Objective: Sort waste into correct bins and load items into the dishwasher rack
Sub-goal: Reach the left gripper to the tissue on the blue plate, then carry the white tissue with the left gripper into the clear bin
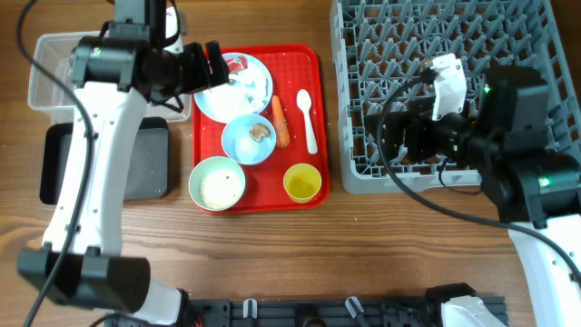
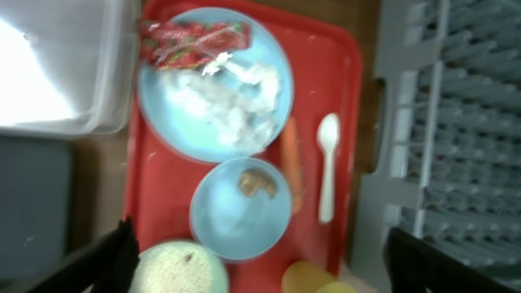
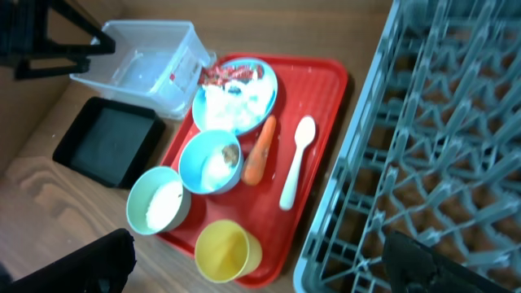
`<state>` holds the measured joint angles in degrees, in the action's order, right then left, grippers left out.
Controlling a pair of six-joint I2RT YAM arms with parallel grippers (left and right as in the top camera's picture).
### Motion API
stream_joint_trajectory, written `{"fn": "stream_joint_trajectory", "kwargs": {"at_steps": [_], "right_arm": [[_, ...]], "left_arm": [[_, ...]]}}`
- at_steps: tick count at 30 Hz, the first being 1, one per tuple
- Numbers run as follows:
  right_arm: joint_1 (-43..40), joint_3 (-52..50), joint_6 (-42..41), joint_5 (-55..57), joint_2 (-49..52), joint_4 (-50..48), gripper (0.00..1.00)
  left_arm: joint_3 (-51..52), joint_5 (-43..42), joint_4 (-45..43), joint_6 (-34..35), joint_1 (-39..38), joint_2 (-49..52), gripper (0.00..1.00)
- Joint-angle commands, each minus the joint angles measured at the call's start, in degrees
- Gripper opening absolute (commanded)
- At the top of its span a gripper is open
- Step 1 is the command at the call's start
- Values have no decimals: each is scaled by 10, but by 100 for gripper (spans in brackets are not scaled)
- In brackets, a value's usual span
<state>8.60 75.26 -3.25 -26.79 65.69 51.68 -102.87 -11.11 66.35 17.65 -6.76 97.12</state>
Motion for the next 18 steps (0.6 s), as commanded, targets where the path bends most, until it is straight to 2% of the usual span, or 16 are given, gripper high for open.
{"fn": "stream_joint_trajectory", "kwargs": {"at_steps": [1, 3, 4, 5, 8, 11, 18], "right_arm": [[2, 13, -18, -14, 4, 13, 100], [2, 13, -14, -13, 4, 21, 100], [2, 13, -14, -14, 4, 26, 100], [2, 13, -14, -14, 4, 31, 100], [2, 13, -12, -11, 4, 54, 100], [2, 13, -12, 0, 4, 70, 100], [2, 12, -12, 0, 4, 90, 100]], "left_arm": [[-11, -53, -48, 75, -11, 48, 96], [-11, 13, -69, 181, -25, 84, 92], [-11, 73, -78, 238, -37, 108, 91], [-11, 125, -87, 281, -49, 132, 92], [-11, 194, -126, 371, -75, 195, 99], [-11, 200, -184, 401, -76, 253, 99], [-11, 212, -276, 398, -68, 356, 99]]}}
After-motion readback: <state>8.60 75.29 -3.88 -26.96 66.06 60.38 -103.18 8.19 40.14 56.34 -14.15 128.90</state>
